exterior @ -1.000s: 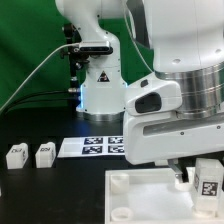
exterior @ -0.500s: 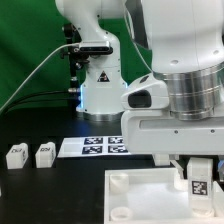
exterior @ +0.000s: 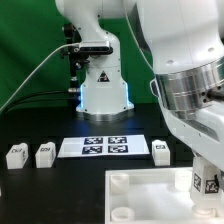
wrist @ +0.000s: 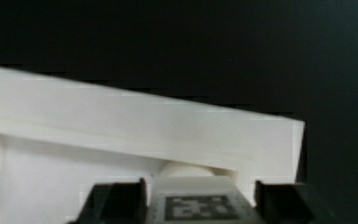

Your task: Assemble one leg

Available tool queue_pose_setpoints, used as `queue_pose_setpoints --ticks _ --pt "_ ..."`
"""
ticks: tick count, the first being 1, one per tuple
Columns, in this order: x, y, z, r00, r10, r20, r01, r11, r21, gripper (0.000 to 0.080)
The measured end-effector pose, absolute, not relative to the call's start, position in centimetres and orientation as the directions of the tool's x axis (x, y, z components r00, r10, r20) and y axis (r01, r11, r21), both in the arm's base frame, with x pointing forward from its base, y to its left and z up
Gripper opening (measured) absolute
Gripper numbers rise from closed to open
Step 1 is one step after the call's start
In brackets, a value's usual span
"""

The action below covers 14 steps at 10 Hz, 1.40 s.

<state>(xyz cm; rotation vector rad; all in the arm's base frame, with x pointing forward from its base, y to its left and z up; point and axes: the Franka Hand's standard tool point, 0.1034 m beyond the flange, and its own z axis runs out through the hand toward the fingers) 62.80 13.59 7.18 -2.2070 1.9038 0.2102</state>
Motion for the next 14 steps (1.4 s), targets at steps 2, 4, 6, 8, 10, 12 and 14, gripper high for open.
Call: queue_pose_setpoints --ticks 2,4,6,8,10,12,14 --pt "62.6 13.6 7.0 0.074 -0.964 -0.257 -0.997 -0.063 -0.052 0.0293" --pt "62.6 13.6 7.0 0.085 -0.963 -0.256 -0.996 -0.073 -0.054 0.0475" --pt "62.7 13.3 7.0 0.242 -0.939 -0.243 -0.97 -0.225 -0.094 0.0589" --pt "62.1 12.7 7.0 0.578 -0.79 -0.204 -0.815 -0.571 -0.099 0.0646" --pt "62.1 12.8 7.0 0.731 -0.66 -0.173 -0.681 -0.72 -0.132 0.0649" --pt "62.1 12.6 7.1 0.872 -0.474 -0.121 -0.487 -0.863 -0.136 0.0649" --pt "63.1 12.2 7.8 0.976 -0.211 -0.043 -0.215 -0.972 -0.099 0.0649"
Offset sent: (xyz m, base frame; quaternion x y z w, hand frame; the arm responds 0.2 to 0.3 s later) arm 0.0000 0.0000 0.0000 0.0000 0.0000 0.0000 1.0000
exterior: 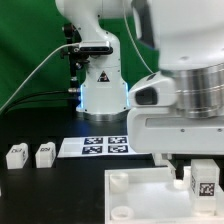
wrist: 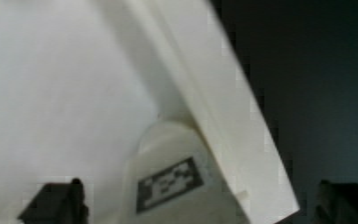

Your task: Assemble one leg

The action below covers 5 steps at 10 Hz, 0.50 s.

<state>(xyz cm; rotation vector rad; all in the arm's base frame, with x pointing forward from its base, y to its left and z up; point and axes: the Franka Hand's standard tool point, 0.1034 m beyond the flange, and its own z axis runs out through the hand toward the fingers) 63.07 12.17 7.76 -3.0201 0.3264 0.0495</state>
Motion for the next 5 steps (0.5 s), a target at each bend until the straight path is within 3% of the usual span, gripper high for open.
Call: queue_pose_setpoints --ticks 3,4,5 --pt "63.74 11.32 8.07 1.0 -0.005 -0.005 -0.006 -0.995 -0.101 0.0649" --pt "63.74 11.34 8.07 1.0 -0.007 -0.005 -0.007 -0.995 -0.102 0.0531" --pt "63.73 11.35 8.07 1.0 -0.012 -0.006 -0.013 -0.995 -0.102 0.0531"
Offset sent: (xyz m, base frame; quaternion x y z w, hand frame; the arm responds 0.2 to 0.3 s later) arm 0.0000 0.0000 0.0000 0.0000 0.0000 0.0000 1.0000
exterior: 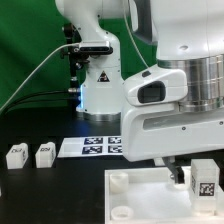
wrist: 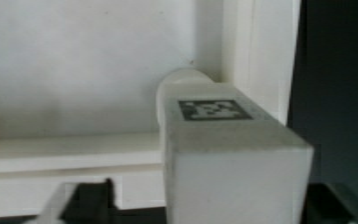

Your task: Assemble one leg

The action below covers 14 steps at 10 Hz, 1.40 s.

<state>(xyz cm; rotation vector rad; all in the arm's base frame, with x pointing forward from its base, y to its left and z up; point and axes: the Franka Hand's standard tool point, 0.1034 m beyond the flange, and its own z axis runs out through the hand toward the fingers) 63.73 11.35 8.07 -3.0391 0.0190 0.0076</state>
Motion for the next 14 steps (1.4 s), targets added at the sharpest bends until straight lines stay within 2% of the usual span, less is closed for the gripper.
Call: queue_pose_setpoints --ticks 1,2,5,6,8,9,10,13,14 --pt "63.7 11.4 8.1 0.999 -0.036 -0.008 -0.036 -0.994 -0.104 0.0349" --pt "63.7 11.4 8.1 0.999 -0.036 -0.008 -0.037 -0.994 -0.104 0.0291" --pt "63.7 11.2 8.0 0.947 -0.318 -0.037 -0.32 -0.943 -0.096 0.0291" --pt "64.0 11.0 8.0 0.873 -0.487 -0.035 -0.488 -0.867 -0.104 0.0291" --pt "63.5 10.5 7.8 0.573 -0.816 -0.08 -0.818 -0.562 -0.121 0.0291" --pt "63.3 10.3 7.8 0.413 -0.903 -0.116 -0.909 -0.401 -0.117 0.0291" --pt "63.2 10.2 7.8 0.311 -0.94 -0.143 -0.948 -0.296 -0.117 0.0292" --pt "63.0 11.3 7.9 -0.005 -0.981 -0.195 -0.999 0.015 -0.052 0.0293" --pt "63.0 11.4 7.9 -0.004 -0.981 -0.194 -0.999 0.013 -0.049 0.0293"
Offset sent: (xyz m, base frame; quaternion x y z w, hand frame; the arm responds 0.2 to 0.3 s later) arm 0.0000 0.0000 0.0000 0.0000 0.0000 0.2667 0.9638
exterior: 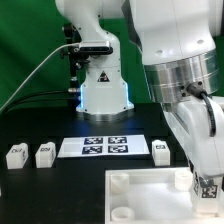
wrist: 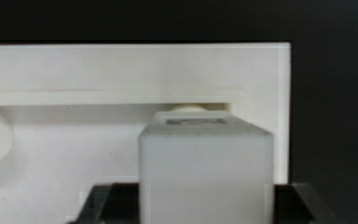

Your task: Assemble one leg

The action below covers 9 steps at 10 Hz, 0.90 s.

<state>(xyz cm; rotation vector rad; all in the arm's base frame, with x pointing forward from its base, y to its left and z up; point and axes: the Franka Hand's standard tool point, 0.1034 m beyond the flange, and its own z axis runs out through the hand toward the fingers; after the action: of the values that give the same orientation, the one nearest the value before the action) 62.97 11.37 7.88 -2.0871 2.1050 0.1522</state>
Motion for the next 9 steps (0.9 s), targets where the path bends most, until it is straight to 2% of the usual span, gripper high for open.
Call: queue_pose_setpoints --ticks 1,2,3,4,6,7,9 --pt "63.0 11.4 7.9 0.006 -0.981 -0.194 -0.999 0.004 -0.051 0.04" --pt "63.0 11.4 7.9 0.039 -0.98 -0.193 -0.998 -0.028 -0.057 0.04" --pt "62.9 11.4 7.8 0.105 -0.977 -0.186 -0.993 -0.093 -0.07 0.0535" --pt "62.8 11.6 7.4 0.292 -0.942 -0.168 -0.955 -0.279 -0.098 0.0631" --pt "62.4 12.2 6.7 0.596 -0.793 -0.126 -0.803 -0.582 -0.132 0.0644" --pt "62.4 12.1 6.8 0.629 -0.768 -0.12 -0.777 -0.615 -0.137 0.0648" --pt "62.4 12.0 6.7 0.792 -0.605 -0.084 -0.61 -0.776 -0.159 0.0649"
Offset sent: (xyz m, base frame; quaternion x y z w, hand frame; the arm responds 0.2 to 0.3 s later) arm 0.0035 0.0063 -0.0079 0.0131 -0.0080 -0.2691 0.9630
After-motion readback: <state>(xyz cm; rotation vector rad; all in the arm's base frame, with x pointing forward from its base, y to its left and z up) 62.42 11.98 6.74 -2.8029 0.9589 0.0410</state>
